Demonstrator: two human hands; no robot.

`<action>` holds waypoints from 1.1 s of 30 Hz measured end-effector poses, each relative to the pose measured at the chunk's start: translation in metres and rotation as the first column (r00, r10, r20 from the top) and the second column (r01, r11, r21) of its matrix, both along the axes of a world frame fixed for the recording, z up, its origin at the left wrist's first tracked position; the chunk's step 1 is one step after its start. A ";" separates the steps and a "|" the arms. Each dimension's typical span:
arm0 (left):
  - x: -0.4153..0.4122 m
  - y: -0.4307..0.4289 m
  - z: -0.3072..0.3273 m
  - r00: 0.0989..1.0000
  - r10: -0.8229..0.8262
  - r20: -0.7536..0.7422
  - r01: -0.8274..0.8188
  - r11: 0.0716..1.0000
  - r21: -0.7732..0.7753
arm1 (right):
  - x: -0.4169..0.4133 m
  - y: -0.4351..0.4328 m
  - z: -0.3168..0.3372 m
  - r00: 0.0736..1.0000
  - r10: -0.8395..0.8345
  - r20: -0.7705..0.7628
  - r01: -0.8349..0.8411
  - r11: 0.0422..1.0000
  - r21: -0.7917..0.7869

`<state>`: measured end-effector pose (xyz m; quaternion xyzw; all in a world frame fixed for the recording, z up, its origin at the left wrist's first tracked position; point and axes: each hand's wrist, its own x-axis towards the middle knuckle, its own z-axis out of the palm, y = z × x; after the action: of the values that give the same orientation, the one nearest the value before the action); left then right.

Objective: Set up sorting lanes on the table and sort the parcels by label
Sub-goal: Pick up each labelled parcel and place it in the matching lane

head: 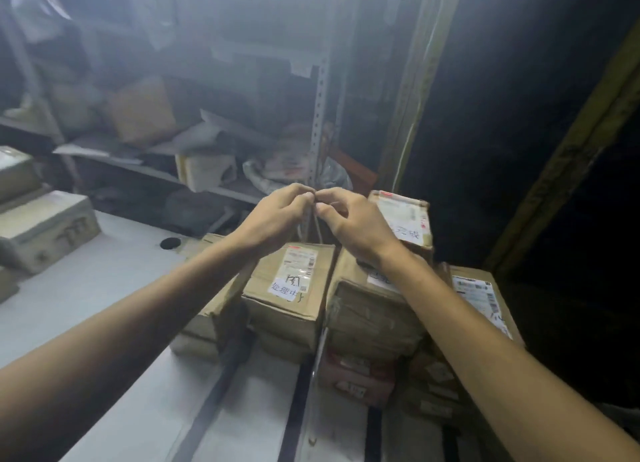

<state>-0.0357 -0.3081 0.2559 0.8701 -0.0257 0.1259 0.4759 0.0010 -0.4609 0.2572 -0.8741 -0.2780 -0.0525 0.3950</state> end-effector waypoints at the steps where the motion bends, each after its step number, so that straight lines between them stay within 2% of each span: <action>1: -0.011 0.020 0.001 0.999 0.033 -0.002 -0.033 0.999 0.011 | -0.004 0.021 0.001 0.999 0.044 -0.012 -0.044 0.999 0.001; 4: -0.052 0.083 0.001 0.992 0.122 0.021 -0.122 0.993 0.001 | -0.022 0.088 0.002 0.986 0.165 -0.028 -0.165 0.986 0.017; 6: -0.081 0.129 0.001 0.979 0.200 0.030 -0.202 0.978 0.046 | -0.039 0.136 0.003 0.970 0.238 -0.042 -0.237 0.971 0.024; 10: -0.141 0.223 -0.004 0.932 0.362 -0.013 -0.359 0.928 0.100 | -0.077 0.232 0.000 0.937 0.343 -0.070 -0.342 0.939 0.030; 14: -0.197 0.300 -0.009 0.889 0.455 -0.055 -0.445 0.885 0.141 | -0.114 0.318 -0.006 0.895 0.433 -0.110 -0.428 0.901 0.062; 18: -0.231 0.357 -0.017 0.856 0.510 -0.088 -0.494 0.856 0.155 | -0.139 0.378 -0.018 0.861 0.493 -0.127 -0.495 0.869 0.019; 25: -0.230 0.435 -0.053 0.818 0.565 -0.110 -0.555 0.824 0.110 | -0.125 0.464 -0.053 0.833 0.514 -0.205 -0.536 0.841 -0.069; 33: -0.157 0.541 -0.115 0.796 0.569 -0.208 -0.557 0.822 0.118 | -0.043 0.569 -0.125 0.825 0.470 -0.313 -0.526 0.842 -0.123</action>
<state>-0.1925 0.2326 0.1410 0.8588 0.2870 0.1577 0.3941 -0.0416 0.1085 0.1326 -0.8050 -0.4444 0.2015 0.3374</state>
